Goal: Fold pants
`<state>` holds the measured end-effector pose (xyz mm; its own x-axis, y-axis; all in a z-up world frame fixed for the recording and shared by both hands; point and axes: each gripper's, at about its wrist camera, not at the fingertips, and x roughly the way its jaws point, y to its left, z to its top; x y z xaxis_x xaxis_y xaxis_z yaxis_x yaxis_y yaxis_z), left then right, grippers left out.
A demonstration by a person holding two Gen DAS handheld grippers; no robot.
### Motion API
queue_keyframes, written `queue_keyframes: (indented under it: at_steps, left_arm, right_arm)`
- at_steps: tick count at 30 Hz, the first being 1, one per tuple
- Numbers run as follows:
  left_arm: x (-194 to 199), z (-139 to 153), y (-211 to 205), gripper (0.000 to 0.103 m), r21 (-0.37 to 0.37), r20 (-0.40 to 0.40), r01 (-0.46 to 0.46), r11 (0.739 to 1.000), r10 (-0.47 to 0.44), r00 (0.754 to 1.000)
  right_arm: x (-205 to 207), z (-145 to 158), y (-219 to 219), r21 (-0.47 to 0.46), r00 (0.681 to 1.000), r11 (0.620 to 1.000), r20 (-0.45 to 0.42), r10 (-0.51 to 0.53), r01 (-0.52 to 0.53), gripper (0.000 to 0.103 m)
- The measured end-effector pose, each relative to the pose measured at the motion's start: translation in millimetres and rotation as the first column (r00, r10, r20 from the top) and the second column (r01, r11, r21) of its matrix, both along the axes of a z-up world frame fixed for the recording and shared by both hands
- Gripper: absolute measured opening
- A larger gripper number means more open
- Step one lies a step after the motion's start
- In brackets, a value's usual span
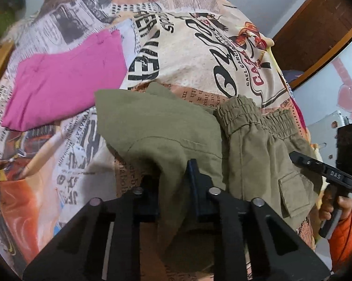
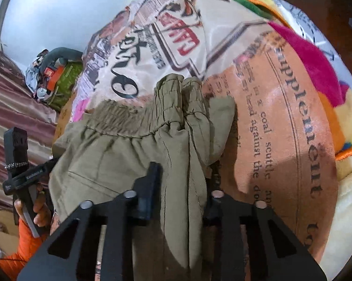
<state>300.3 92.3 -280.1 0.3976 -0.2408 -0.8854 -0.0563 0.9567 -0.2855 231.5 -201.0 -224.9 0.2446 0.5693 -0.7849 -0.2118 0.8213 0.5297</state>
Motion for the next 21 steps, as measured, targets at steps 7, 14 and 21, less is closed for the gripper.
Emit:
queue_keyframes:
  at_steps: [7,14,21]
  left_arm:
    - [-14,29,-2,0.009,0.047,0.077,-0.009,0.999,0.005,0.997]
    - [-40,69,1,0.008,0.108,0.172,-0.028,0.994,0.009,0.985]
    - [-59,114,31,0.008,0.121,0.264,-0.084,0.989,0.050,0.963]
  right_arm:
    - [-17,38,16,-0.068,0.987,0.997,0.147,0.058,-0.048,0.012]
    - [-26,76,39,-0.084,0.961,0.994,0.260,0.095,-0.076,0.012]
    - [-25,112,69,-0.072,0.929,0.992,0.347,0.125,-0.106,0.012]
